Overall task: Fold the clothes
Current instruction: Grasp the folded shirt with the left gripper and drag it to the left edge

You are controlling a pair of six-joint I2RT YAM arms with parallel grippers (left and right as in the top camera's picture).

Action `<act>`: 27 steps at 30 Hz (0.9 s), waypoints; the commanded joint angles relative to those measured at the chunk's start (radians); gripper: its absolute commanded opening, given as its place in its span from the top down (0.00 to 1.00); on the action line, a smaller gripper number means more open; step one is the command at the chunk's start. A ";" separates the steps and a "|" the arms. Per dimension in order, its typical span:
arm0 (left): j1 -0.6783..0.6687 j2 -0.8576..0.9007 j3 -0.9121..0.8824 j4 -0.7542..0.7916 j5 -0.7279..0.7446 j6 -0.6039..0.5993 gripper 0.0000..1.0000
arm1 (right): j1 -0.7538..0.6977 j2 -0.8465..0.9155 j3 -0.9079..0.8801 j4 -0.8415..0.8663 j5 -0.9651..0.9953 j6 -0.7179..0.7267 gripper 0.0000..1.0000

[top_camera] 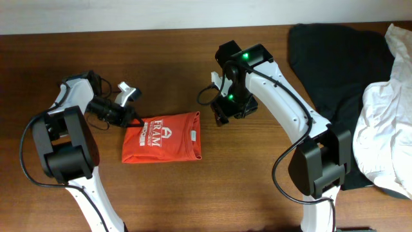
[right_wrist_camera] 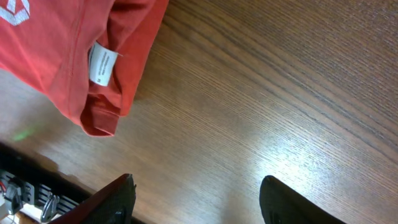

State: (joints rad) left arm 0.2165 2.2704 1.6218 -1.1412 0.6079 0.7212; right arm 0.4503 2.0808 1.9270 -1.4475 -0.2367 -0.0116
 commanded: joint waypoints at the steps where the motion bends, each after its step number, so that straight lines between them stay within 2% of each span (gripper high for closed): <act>1: 0.043 0.008 0.016 0.128 -0.101 -0.264 0.99 | -0.008 -0.002 -0.006 -0.008 0.009 -0.011 0.33; 2: 0.059 0.008 0.030 0.163 -0.124 -0.340 0.99 | -0.008 -0.002 -0.006 -0.009 0.009 -0.010 0.32; 3: 0.093 0.008 0.063 0.229 -0.145 -0.481 0.99 | -0.008 -0.002 -0.006 -0.010 0.009 -0.010 0.32; 8: 0.217 0.008 0.154 0.374 -0.141 -0.833 0.99 | -0.008 -0.002 -0.006 -0.012 0.009 -0.007 0.32; 16: 0.423 0.008 0.163 0.363 -0.142 -1.347 0.99 | -0.008 -0.002 -0.006 -0.016 0.009 -0.007 0.32; 22: 0.528 0.008 0.162 0.309 -0.256 -1.453 0.99 | -0.008 -0.002 -0.006 -0.021 0.009 -0.007 0.32; 27: 0.596 0.008 0.159 0.298 -0.275 -1.458 0.99 | -0.008 -0.002 -0.006 -0.027 0.009 -0.006 0.33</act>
State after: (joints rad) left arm 0.7719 2.2704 1.7748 -0.8410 0.3710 -0.7006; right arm 0.4503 2.0808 1.9270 -1.4658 -0.2337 -0.0116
